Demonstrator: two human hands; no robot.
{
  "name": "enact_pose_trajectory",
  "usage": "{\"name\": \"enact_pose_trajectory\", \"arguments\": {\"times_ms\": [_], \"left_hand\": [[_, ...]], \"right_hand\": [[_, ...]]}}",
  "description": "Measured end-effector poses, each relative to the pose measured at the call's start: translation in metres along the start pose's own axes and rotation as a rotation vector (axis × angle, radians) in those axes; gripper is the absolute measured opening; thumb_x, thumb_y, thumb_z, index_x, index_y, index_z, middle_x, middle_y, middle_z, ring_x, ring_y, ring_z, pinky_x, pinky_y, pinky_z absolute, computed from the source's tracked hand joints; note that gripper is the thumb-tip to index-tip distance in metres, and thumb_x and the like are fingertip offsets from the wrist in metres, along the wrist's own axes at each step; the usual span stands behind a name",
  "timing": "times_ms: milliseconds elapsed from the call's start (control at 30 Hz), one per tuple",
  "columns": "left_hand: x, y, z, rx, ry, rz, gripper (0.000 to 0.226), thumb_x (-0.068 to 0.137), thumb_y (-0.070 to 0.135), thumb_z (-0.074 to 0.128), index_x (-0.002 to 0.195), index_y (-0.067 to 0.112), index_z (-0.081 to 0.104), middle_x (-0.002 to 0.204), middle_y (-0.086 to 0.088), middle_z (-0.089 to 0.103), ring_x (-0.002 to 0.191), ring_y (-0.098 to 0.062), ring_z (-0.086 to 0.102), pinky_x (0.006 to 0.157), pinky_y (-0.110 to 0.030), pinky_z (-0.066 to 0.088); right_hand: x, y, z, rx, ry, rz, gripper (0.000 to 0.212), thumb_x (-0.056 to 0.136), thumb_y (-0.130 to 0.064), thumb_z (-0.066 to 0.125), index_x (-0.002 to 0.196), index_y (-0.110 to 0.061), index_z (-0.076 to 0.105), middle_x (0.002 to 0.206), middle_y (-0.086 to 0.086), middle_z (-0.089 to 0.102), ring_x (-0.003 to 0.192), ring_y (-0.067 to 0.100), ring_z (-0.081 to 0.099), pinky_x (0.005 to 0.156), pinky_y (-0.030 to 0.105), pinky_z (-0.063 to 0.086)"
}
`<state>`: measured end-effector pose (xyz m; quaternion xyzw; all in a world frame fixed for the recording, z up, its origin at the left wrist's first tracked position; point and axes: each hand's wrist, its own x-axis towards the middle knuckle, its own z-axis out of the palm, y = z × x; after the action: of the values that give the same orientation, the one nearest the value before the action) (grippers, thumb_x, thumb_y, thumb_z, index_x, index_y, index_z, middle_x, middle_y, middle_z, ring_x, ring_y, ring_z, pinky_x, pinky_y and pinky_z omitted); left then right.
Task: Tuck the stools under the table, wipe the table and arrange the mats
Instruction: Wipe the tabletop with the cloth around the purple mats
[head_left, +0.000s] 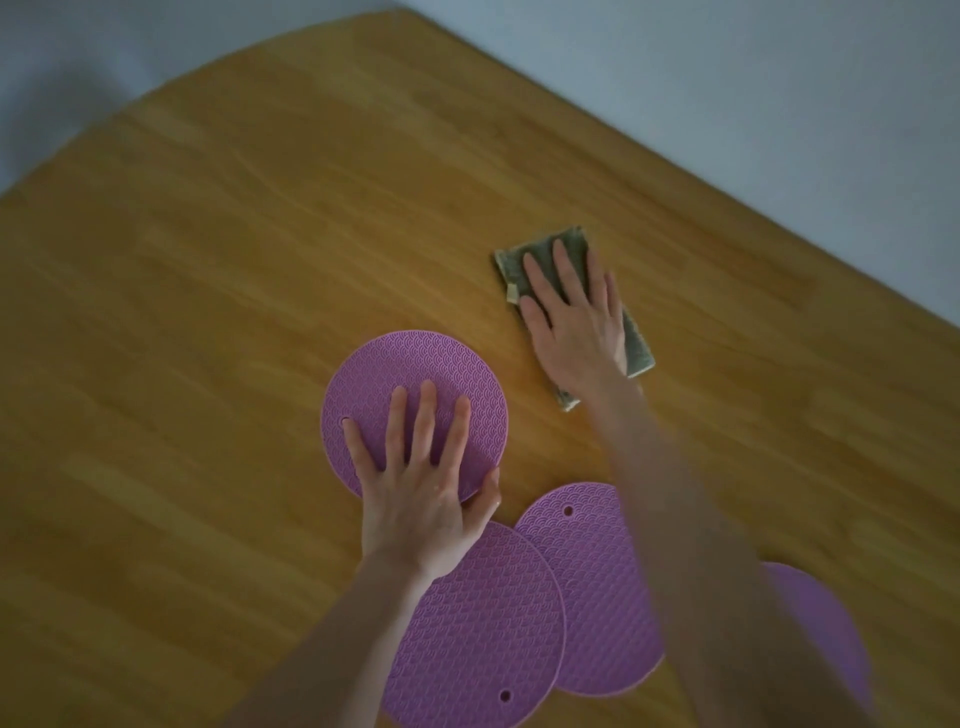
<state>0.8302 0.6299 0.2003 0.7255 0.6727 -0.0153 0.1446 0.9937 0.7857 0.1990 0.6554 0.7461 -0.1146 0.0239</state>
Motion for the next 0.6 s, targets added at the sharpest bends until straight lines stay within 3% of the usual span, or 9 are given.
{"name": "enact_pose_trajectory", "arguments": {"times_ms": [133,267,500,600], "left_hand": [[-0.001,0.001,0.000,0.000,0.002,-0.002,0.073,0.086,0.064,0.030,0.146,0.022,0.032,0.153,-0.013,0.028,0.142,-0.036,0.018,0.108,-0.068,0.006],[-0.001,-0.001,0.001,0.003,0.013,-0.005,0.073,0.086,0.065,0.030,0.146,0.023,0.031,0.153,-0.012,0.029,0.142,-0.035,0.018,0.108,-0.068,0.007],[0.000,0.000,0.003,0.000,0.030,-0.012,0.072,0.087,0.064,0.031,0.146,0.023,0.032,0.153,-0.012,0.028,0.142,-0.035,0.017,0.107,-0.069,0.007],[0.000,0.000,0.003,-0.001,0.036,-0.006,0.072,0.086,0.062,0.033,0.145,0.021,0.034,0.152,-0.013,0.030,0.142,-0.036,0.019,0.107,-0.069,0.006]], "right_hand": [[-0.009,-0.036,0.005,-0.002,0.000,-0.098,0.051,0.100,-0.049,0.017,0.150,-0.038,0.013,0.160,-0.006,0.002,0.146,0.028,-0.009,0.118,0.043,-0.008],[0.011,-0.027,-0.001,0.005,-0.012,-0.142,0.051,0.100,-0.052,0.017,0.149,-0.040,0.015,0.160,-0.007,0.003,0.147,0.024,-0.005,0.118,0.041,-0.004],[-0.001,0.066,-0.010,0.057,0.005,0.236,0.053,0.099,-0.054,0.012,0.150,-0.042,0.006,0.160,-0.008,-0.003,0.146,0.021,-0.008,0.118,0.041,-0.005],[-0.035,0.067,-0.005,0.044,0.013,0.270,0.053,0.100,-0.051,0.013,0.150,-0.039,0.005,0.160,-0.006,-0.003,0.146,0.023,-0.010,0.117,0.041,-0.006]]}}
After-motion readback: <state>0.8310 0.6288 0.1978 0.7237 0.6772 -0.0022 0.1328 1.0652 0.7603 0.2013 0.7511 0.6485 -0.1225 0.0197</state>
